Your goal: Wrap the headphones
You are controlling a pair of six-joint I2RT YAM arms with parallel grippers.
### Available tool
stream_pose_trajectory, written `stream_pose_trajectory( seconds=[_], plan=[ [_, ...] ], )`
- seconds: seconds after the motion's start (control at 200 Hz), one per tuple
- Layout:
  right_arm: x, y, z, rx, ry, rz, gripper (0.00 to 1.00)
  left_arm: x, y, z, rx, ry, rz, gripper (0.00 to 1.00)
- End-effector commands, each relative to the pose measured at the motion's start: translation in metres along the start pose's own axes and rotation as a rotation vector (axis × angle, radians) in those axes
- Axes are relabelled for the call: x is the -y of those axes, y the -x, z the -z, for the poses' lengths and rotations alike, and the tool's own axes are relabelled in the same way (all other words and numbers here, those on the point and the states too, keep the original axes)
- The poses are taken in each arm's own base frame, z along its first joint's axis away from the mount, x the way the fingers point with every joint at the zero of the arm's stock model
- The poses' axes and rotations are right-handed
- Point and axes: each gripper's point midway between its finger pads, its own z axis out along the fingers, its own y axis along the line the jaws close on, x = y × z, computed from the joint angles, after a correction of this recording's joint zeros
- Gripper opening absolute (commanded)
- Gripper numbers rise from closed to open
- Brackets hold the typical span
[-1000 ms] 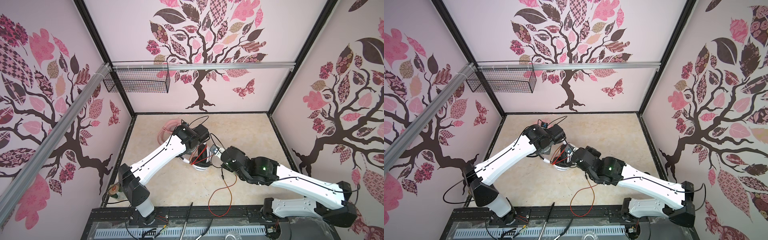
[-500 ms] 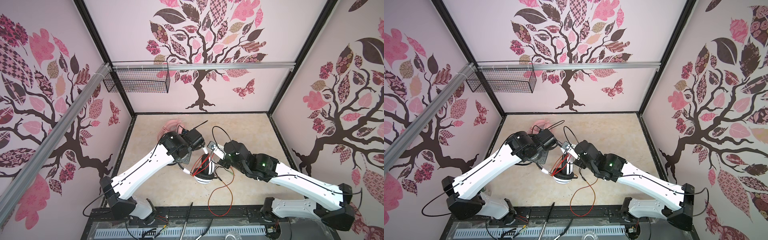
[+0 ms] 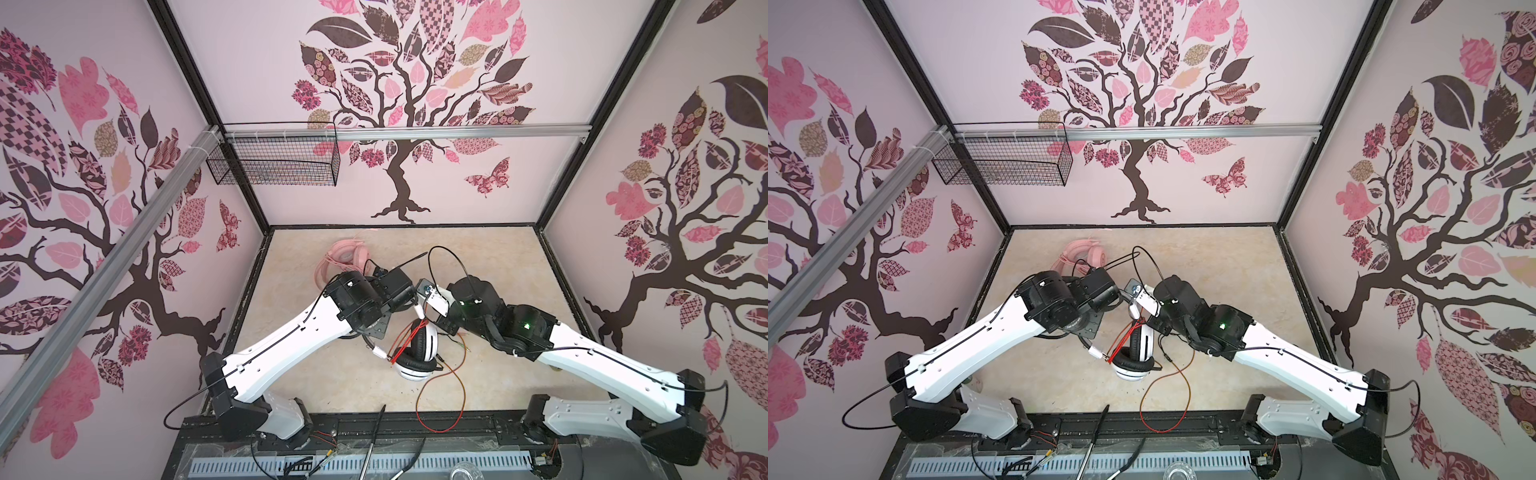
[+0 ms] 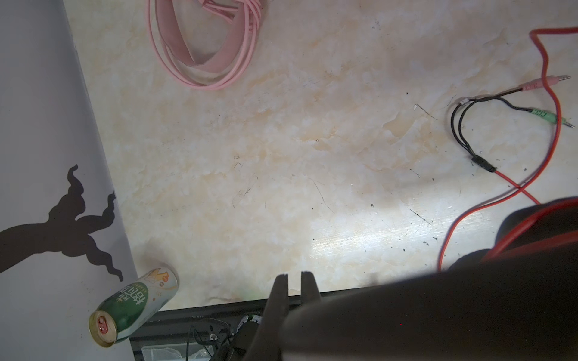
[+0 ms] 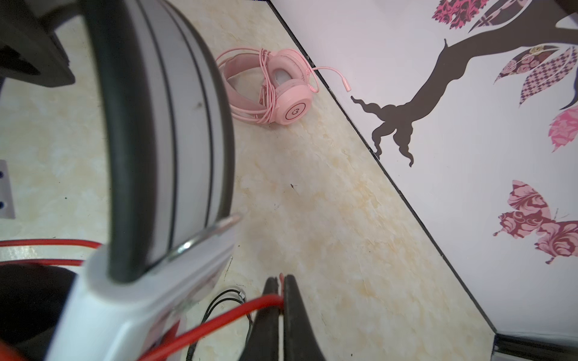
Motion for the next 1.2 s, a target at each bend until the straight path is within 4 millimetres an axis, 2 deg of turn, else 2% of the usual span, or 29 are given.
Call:
stream_pose_trajectory(
  seconds=[0.0, 0.06, 0.2, 0.23, 0.26, 0.285, 0.44, 0.545, 0.705, 0.775, 0.915, 0.975, 1.045, 1.19],
  plan=[
    [0.014, -0.011, -0.005, 0.013, -0.028, -0.11, 0.01, 0.001, -0.003, 0.028, 0.013, -0.1, -0.007, 0.0],
    [0.005, -0.022, -0.011, 0.005, 0.01, -0.142, 0.07, 0.001, -0.001, 0.032, 0.01, -0.14, 0.014, 0.0],
    [-0.018, -0.039, -0.02, 0.014, 0.109, -0.213, 0.1, -0.001, 0.004, 0.038, -0.016, -0.299, 0.1, 0.0],
    [-0.02, -0.04, -0.02, 0.027, 0.122, -0.227, 0.17, -0.001, 0.006, 0.039, -0.017, -0.333, 0.113, 0.0],
    [-0.023, -0.04, -0.02, 0.042, 0.134, -0.239, 0.3, 0.0, 0.008, 0.041, -0.018, -0.367, 0.12, 0.0],
    [-0.025, -0.039, -0.021, 0.056, 0.145, -0.245, 0.36, 0.001, 0.009, 0.043, -0.02, -0.393, 0.125, 0.0],
    [-0.022, -0.031, -0.022, 0.114, 0.176, -0.305, 0.59, 0.011, 0.017, 0.053, -0.035, -0.482, 0.12, 0.0],
    [-0.015, -0.034, -0.023, 0.108, 0.188, -0.38, 0.61, 0.007, 0.027, 0.058, -0.043, -0.522, 0.154, 0.0],
    [-0.01, -0.058, -0.021, 0.095, 0.305, -0.637, 0.64, -0.009, 0.044, 0.057, -0.076, -0.669, 0.295, 0.0],
    [-0.018, -0.066, -0.02, 0.112, 0.388, -0.732, 0.64, -0.017, 0.052, 0.053, -0.081, -0.715, 0.352, 0.0],
    [-0.049, -0.084, -0.028, 0.071, 0.526, -0.84, 0.66, -0.034, 0.068, 0.043, -0.074, -0.716, 0.454, 0.0],
    [-0.057, -0.091, -0.029, 0.049, 0.559, -0.873, 0.65, -0.042, 0.074, 0.036, -0.075, -0.703, 0.497, 0.0],
    [-0.057, -0.099, -0.029, 0.023, 0.536, -0.888, 0.62, -0.05, 0.078, 0.023, -0.095, -0.686, 0.547, 0.0],
    [-0.041, -0.096, -0.011, 0.061, 0.439, -0.867, 0.64, -0.06, 0.079, -0.008, -0.134, -0.65, 0.618, 0.0]
  ],
)
